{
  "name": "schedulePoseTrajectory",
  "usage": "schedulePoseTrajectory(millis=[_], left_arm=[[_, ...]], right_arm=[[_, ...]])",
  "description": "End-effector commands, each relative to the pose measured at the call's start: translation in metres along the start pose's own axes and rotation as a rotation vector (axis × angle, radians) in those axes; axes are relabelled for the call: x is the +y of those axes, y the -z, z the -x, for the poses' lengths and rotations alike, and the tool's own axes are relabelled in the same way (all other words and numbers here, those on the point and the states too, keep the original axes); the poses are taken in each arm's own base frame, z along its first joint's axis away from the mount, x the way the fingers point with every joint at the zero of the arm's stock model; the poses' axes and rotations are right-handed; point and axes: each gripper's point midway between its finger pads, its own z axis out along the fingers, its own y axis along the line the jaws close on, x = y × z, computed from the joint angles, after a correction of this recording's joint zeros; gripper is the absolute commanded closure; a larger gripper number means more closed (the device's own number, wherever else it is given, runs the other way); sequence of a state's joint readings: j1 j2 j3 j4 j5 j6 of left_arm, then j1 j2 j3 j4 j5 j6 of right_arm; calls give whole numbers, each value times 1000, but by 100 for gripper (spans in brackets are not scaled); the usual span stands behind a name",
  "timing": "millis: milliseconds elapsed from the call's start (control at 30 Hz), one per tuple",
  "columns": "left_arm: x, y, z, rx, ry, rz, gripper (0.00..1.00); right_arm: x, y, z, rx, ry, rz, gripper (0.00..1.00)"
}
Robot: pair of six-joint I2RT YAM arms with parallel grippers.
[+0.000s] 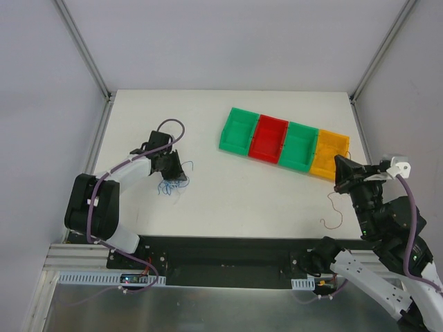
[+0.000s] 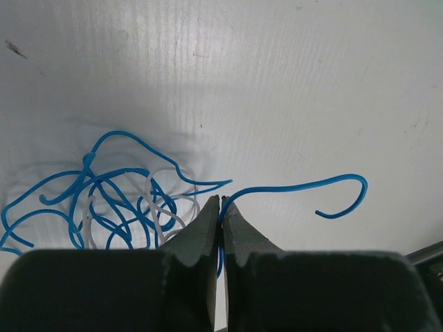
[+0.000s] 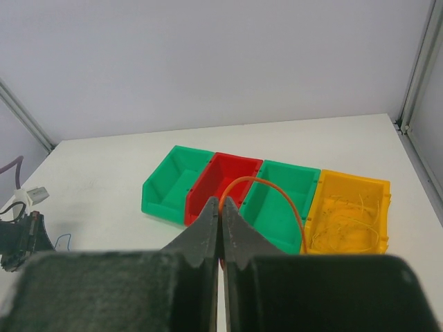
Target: Untangle the cables
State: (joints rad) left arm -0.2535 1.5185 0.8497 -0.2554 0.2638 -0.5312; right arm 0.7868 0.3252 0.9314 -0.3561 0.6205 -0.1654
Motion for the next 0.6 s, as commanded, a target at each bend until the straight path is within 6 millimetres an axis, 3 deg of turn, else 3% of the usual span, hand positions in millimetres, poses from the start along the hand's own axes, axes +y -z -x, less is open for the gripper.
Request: schedulePoseTrajectory(millis=[0, 100, 167, 300, 433, 567], left_arm=[[-27, 14, 5, 12, -46, -134, 95], [-49, 28, 5, 26, -92, -242, 78], [-61, 41, 9, 1, -129, -292, 57], [-85, 79, 29, -123, -208, -354, 27], [-111, 123, 61, -277, -269, -392, 17], [-137, 150, 86, -358, -346, -439, 18]], right_arm=[[4, -4, 5, -7, 0, 5, 100], [9, -10, 5, -3, 6, 12, 100], [14, -14, 7, -10, 9, 24, 99], [23, -27, 16, -16, 33, 22, 100], [35, -41, 35, -43, 43, 30, 100], [48, -65, 48, -51, 78, 12, 100]])
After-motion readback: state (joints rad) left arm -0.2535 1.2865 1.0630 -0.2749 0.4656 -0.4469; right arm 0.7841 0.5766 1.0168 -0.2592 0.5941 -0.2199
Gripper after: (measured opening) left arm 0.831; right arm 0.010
